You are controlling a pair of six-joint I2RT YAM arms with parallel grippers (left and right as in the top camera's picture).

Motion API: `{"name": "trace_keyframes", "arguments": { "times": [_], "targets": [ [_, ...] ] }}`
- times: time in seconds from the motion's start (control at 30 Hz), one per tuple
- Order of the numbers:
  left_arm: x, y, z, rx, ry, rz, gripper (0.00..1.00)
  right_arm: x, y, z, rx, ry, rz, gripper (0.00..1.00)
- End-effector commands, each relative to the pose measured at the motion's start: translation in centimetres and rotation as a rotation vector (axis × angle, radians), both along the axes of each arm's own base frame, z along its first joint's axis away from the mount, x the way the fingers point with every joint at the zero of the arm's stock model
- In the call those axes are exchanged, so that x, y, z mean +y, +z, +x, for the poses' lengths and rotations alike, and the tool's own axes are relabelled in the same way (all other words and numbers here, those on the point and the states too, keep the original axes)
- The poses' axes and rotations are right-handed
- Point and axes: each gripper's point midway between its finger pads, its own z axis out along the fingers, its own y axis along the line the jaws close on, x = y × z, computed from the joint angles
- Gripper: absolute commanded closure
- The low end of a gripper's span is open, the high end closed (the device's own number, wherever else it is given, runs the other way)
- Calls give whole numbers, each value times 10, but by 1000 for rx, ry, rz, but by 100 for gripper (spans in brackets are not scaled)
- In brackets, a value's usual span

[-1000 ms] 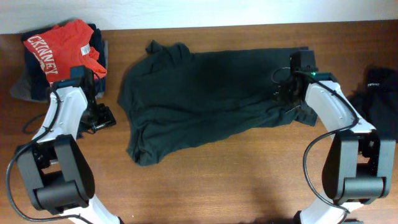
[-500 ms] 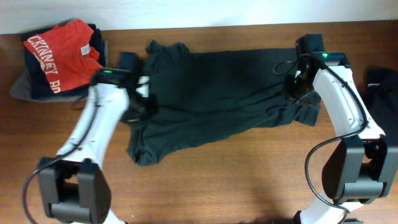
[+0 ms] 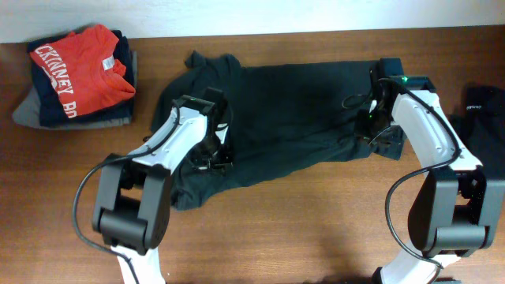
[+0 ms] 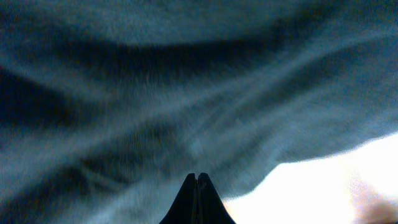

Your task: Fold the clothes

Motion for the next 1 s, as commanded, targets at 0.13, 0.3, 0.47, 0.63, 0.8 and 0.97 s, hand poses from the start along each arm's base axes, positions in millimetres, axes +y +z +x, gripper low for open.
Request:
{"name": "trace_keyframes", "arguments": {
  "times": [0.13,0.3,0.47,0.63,0.8,0.97],
  "targets": [
    [12,-30,-8,67,23,88,99,5,-4,-2,13,19,9,73],
    [32,-50,-10,110,45,150,99,5,-4,-3,15,20,9,69],
    [73,-54,-5,129,113,227,99,5,-7,-6,29,20,9,69],
    [123,-51,-4,160,216,289,99,5,-19,-14,49,20,10,69],
    [158,-51,-2,174,292,275,99,13,-36,-18,47,23,57,69],
    [174,-51,-3,183,336,269,99,32,-45,-25,59,30,168,70]
  ]
}}
